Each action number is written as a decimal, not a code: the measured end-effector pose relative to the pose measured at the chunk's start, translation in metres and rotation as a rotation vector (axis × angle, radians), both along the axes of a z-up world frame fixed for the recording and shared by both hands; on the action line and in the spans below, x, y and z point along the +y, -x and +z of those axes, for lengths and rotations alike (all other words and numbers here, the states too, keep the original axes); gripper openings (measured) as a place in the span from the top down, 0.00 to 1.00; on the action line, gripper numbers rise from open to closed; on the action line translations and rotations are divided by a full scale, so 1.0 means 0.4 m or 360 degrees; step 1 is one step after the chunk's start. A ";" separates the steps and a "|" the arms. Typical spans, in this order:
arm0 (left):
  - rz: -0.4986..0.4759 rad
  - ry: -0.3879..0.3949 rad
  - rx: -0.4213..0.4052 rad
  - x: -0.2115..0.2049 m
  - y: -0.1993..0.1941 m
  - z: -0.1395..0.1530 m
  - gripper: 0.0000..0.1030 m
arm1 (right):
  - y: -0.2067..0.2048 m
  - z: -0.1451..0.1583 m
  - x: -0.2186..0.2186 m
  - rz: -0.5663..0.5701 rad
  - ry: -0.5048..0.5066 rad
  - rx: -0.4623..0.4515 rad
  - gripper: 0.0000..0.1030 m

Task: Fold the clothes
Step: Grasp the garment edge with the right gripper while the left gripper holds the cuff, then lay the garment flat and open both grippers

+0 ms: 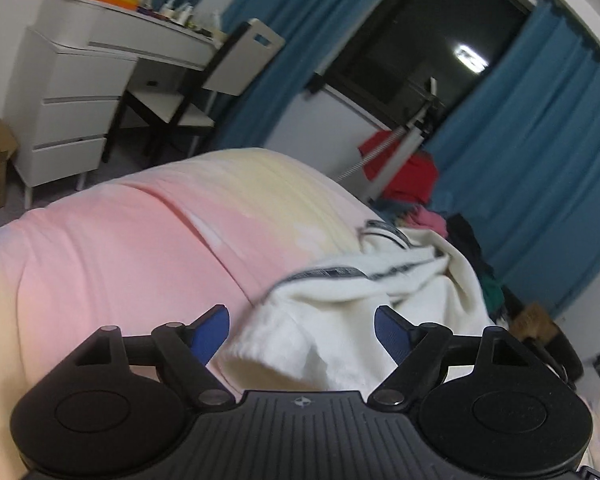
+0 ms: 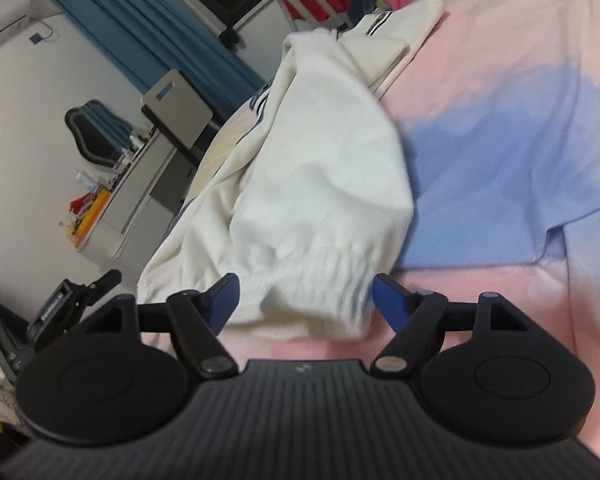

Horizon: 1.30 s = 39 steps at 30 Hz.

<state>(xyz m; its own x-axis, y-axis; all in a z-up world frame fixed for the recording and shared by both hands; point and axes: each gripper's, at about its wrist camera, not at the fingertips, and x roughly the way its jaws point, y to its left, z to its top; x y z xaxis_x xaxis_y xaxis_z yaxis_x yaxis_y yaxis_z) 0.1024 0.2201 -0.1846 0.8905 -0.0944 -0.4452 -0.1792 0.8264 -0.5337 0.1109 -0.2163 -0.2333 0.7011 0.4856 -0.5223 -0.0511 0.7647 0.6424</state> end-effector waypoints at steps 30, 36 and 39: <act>-0.0015 -0.0111 -0.0141 0.243 -0.231 0.204 0.84 | 0.005 -0.060 0.317 -0.0026 -0.0423 -0.0093 0.83; 0.0087 -0.0402 -0.0033 0.384 -0.387 0.270 0.84 | -0.087 -0.105 0.589 0.0168 -0.0579 -0.0041 0.83; 0.0096 -0.0473 0.0061 0.440 -0.488 0.226 0.83 | -0.141 -0.121 0.683 0.0232 -0.0601 -0.0035 0.87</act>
